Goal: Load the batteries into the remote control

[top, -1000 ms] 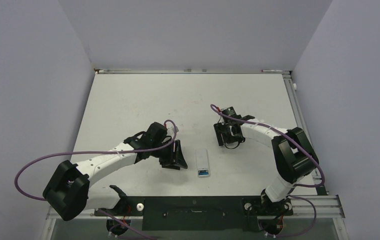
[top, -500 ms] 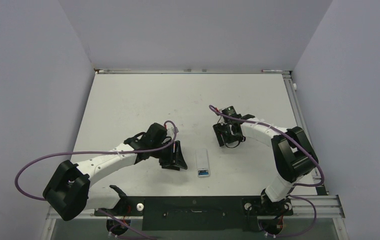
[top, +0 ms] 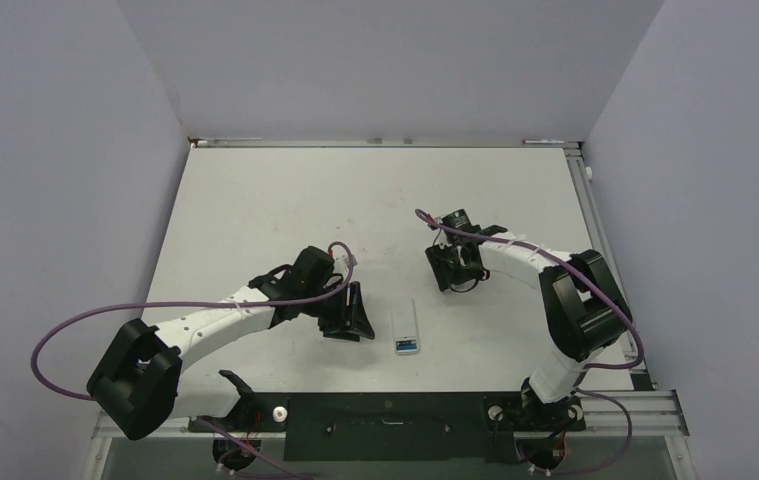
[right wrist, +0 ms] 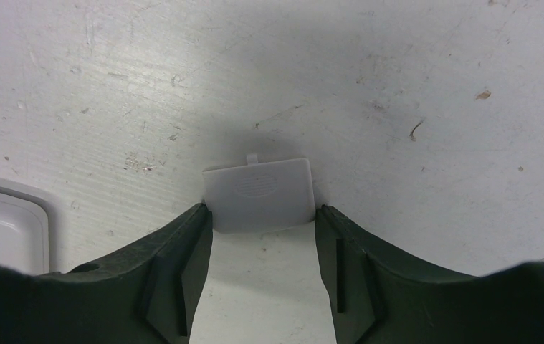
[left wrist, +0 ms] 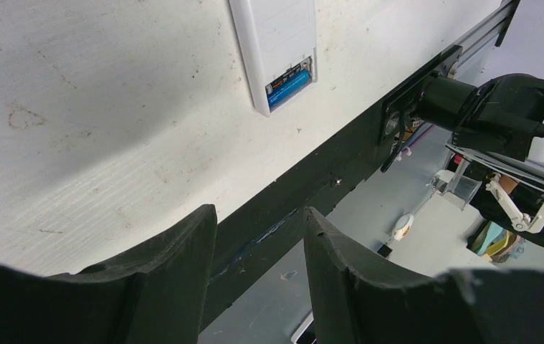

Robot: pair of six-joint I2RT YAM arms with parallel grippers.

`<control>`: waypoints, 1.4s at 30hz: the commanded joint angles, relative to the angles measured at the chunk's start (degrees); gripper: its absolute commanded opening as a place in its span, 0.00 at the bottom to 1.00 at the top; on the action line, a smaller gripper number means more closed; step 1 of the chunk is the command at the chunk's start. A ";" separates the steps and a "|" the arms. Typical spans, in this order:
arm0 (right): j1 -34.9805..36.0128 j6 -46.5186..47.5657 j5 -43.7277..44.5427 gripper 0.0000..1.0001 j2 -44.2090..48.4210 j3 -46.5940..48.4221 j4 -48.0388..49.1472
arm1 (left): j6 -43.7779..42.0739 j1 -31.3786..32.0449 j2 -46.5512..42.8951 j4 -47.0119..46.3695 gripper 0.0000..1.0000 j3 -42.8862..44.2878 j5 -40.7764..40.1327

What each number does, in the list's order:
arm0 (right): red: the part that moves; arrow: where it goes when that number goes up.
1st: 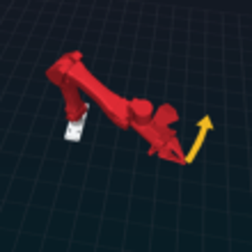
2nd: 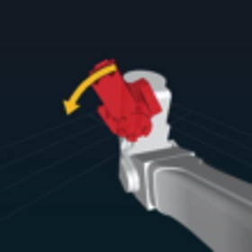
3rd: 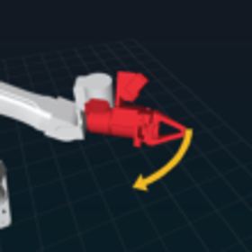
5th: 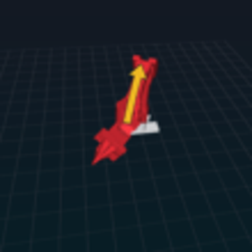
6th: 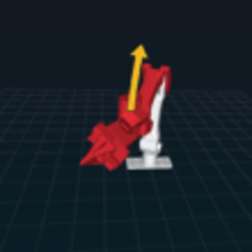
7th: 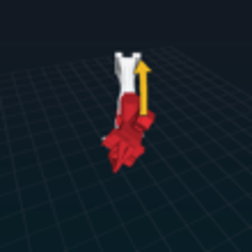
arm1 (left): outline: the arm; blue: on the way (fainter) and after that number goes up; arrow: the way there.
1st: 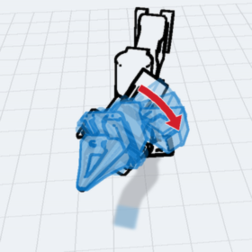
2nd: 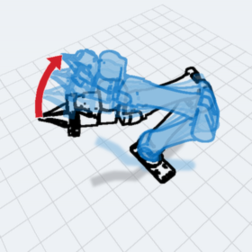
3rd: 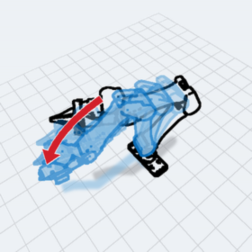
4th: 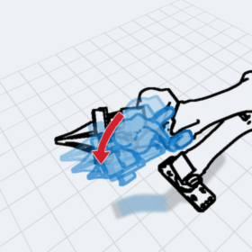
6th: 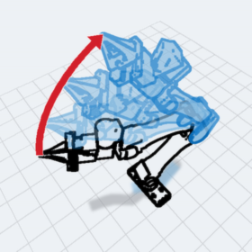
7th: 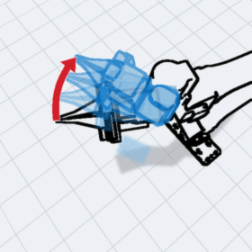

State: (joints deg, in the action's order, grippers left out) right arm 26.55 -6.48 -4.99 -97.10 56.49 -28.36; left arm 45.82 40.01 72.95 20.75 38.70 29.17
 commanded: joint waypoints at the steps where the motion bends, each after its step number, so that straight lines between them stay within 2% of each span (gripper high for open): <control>1: -0.22 0.42 -1.37 0.52 -0.99 -0.01 -1.56 | -0.26 -0.03 0.29 -2.25 0.45 0.06 1.16; 4: 0.18 0.27 -1.54 0.44 -0.99 -0.06 -1.84 | -0.19 -0.02 0.28 -2.38 0.45 0.04 1.16; 9: 1.04 -1.48 -1.42 0.20 0.02 -0.33 -1.64 | 0.11 -0.06 0.52 -2.92 0.45 -0.16 1.15; 12: 1.14 -2.91 -1.16 0.09 1.52 -0.47 -1.57 | 0.41 -0.02 0.74 -3.25 0.45 -0.22 1.17; 20: 2.63 -5.98 -0.01 0.08 7.07 0.29 -4.65 | 0.60 -0.12 0.70 -2.96 0.45 1.48 0.40; 26: 4.26 -9.33 0.90 0.09 13.04 -0.95 -8.55 | -0.78 -0.39 2.60 -0.75 0.45 7.42 -0.66; 37: 8.68 -16.78 2.98 0.08 26.23 -3.69 -13.99 | -6.69 -0.38 17.15 4.92 0.44 27.16 -3.83; 42: 9.50 -19.13 3.77 0.08 31.59 -3.27 -16.50 | -7.29 0.10 25.60 5.81 0.40 35.78 -3.49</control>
State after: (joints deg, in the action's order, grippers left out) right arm 35.35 -22.20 -3.62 -69.97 52.84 -42.44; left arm 40.71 39.92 93.76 24.73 67.94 26.11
